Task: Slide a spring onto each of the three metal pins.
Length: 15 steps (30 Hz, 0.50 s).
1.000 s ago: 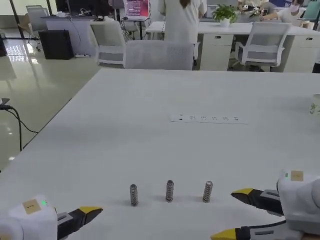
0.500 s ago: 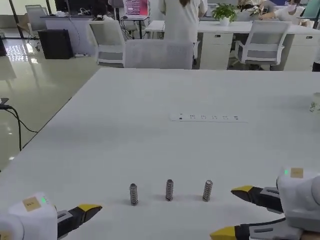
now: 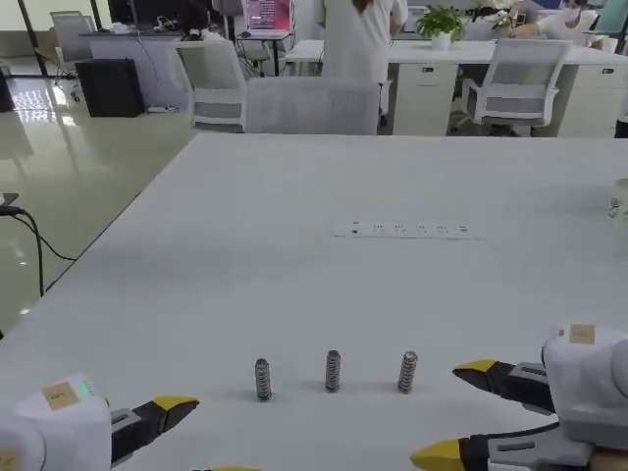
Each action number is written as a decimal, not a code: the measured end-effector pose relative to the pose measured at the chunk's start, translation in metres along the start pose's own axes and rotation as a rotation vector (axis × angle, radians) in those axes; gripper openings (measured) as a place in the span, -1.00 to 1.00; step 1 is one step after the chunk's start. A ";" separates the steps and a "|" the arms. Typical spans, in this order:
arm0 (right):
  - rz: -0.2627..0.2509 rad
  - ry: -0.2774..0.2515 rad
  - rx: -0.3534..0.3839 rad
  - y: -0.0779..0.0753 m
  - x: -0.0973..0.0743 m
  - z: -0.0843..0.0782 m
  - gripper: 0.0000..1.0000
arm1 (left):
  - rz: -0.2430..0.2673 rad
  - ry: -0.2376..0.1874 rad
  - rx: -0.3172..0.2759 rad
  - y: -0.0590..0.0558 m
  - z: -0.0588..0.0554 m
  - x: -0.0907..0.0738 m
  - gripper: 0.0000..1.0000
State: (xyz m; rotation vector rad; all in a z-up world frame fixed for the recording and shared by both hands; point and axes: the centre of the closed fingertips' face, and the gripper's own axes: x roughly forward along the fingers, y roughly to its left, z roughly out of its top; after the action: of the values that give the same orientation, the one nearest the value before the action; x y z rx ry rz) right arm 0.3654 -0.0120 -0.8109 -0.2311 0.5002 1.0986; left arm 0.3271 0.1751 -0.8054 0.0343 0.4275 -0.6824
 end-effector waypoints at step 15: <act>0.001 -0.003 0.006 -0.001 0.000 0.000 0.50 | -0.001 0.002 0.004 -0.001 0.001 0.001 0.22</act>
State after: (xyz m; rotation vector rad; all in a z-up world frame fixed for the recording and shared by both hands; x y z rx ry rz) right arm 0.3661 -0.0123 -0.8106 -0.2241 0.5006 1.0978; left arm 0.3273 0.1732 -0.8048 0.0383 0.4282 -0.6840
